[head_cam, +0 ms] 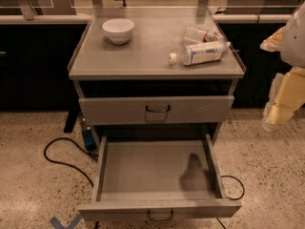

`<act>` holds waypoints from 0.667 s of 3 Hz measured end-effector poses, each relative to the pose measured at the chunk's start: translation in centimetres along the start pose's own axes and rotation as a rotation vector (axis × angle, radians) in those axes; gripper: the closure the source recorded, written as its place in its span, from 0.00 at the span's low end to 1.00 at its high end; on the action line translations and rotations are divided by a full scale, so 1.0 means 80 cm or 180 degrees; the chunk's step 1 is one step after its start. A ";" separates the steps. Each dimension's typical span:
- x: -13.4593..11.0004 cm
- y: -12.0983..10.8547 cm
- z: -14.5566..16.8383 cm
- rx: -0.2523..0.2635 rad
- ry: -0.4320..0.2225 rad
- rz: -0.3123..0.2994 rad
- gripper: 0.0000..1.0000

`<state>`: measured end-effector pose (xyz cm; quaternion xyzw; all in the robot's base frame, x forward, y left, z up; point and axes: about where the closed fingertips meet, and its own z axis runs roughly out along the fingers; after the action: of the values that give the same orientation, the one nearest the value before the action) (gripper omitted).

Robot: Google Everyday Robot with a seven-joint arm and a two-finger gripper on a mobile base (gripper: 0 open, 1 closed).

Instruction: Place blue plastic bottle into middle drawer

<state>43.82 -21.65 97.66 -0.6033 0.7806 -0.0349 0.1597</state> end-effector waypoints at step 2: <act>-0.033 -0.017 0.029 0.0023 -0.0123 -0.0277 0.00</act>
Offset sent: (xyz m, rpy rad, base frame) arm 0.0633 0.0608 -0.0392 0.0234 -0.0515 0.2307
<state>46.35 -19.18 96.36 -0.6366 0.7503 -0.0330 0.1752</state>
